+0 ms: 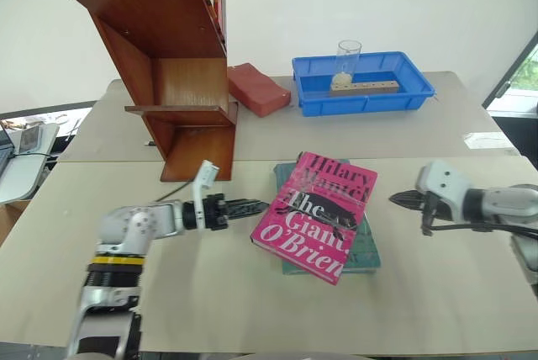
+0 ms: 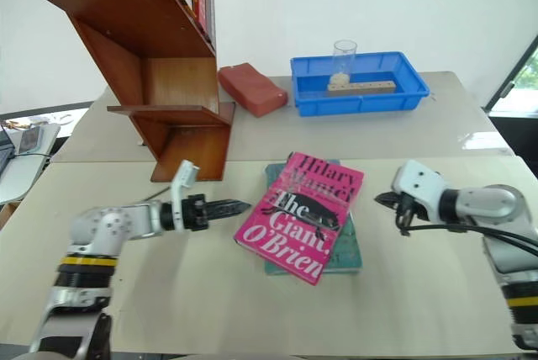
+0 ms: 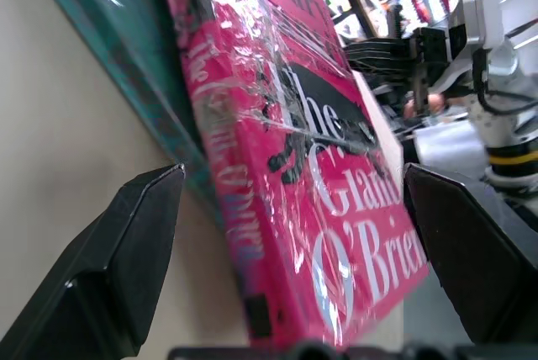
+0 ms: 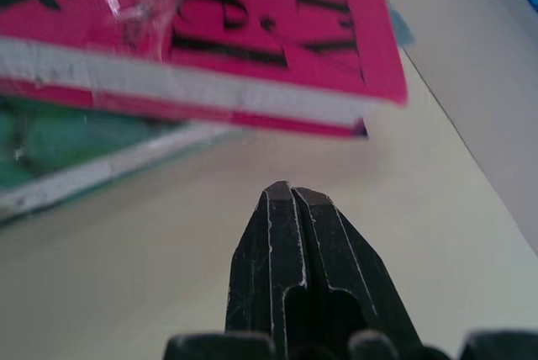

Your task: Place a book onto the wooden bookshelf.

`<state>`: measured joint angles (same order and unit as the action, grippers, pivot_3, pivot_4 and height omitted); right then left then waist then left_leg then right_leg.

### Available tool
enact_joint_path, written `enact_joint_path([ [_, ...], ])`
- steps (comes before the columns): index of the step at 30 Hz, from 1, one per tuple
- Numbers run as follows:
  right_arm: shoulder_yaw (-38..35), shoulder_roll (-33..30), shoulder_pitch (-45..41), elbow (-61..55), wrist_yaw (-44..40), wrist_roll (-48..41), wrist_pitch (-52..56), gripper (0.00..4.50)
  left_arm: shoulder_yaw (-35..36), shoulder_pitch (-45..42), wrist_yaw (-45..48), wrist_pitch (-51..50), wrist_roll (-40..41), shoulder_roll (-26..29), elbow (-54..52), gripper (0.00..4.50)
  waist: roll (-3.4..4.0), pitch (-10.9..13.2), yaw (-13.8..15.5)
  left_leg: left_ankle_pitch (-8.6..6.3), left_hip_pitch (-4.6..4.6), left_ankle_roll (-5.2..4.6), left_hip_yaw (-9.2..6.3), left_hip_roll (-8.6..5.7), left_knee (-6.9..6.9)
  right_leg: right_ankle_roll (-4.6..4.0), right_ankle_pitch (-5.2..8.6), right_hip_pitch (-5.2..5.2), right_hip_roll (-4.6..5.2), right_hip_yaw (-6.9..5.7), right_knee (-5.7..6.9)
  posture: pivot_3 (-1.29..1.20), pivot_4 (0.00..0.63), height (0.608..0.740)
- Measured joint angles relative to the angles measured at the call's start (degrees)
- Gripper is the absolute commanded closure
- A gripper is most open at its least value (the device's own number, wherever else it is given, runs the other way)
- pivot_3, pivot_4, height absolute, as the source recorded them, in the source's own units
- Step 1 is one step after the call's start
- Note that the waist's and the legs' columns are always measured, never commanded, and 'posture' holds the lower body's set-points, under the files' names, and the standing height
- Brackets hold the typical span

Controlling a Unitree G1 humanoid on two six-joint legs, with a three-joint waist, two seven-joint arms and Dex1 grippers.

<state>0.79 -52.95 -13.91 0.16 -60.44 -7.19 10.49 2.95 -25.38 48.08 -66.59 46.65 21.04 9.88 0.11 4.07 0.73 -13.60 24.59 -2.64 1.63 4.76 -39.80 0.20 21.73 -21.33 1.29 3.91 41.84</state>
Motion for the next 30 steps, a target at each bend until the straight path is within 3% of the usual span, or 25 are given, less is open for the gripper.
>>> enact_joint_path([
  [7,4.63,5.71,-5.79,3.60,-0.34,2.00,-1.96,4.48,-0.18,-1.14,-1.75,0.37,-2.07,-2.84,4.89,0.00,0.00,0.01,-0.07,0.05,-0.04,0.09,-0.03,0.00,0.00,-0.01,0.00,0.10,0.00,0.00,-0.11,0.00,0.150,0.637],
  [17,7.00,10.72,-7.55,3.39,-2.09,1.40,-2.58,4.48,1.75,1.71,-2.53,0.06,-1.64,-3.49,1.53,0.00,0.01,0.01,-0.01,0.07,-0.02,0.12,-0.09,-0.02,0.02,-0.01,-0.01,0.14,0.01,-0.02,-0.12,0.00,0.150,0.637],
  [25,7.27,10.98,-7.53,2.50,-2.71,1.33,-2.53,4.50,4.21,4.73,-3.44,-0.33,0.33,-3.62,-4.51,3.56,0.01,0.02,0.04,0.07,0.00,0.13,-0.10,-0.02,0.04,-0.01,-0.01,0.15,0.02,-0.02,-0.18,0.00,0.150,0.637],
  [26,7.13,10.80,-7.53,2.21,-2.86,1.24,-2.50,4.50,4.41,4.92,-3.44,-0.30,0.66,-3.62,-5.10,3.76,0.01,0.02,0.03,0.07,-0.01,0.13,-0.10,-0.03,0.05,-0.01,-0.01,0.16,0.01,-0.02,-0.18,0.00,0.150,0.637],
  [30,4.52,7.58,-6.92,-2.51,-3.84,-1.72,0.28,4.50,4.34,5.60,-3.31,0.75,0.78,-2.70,-10.36,3.76,0.04,0.09,0.09,0.07,0.04,0.14,-0.10,-0.03,0.05,-0.01,-0.01,0.16,0.02,-0.02,-0.22,0.00,0.150,0.637],
])
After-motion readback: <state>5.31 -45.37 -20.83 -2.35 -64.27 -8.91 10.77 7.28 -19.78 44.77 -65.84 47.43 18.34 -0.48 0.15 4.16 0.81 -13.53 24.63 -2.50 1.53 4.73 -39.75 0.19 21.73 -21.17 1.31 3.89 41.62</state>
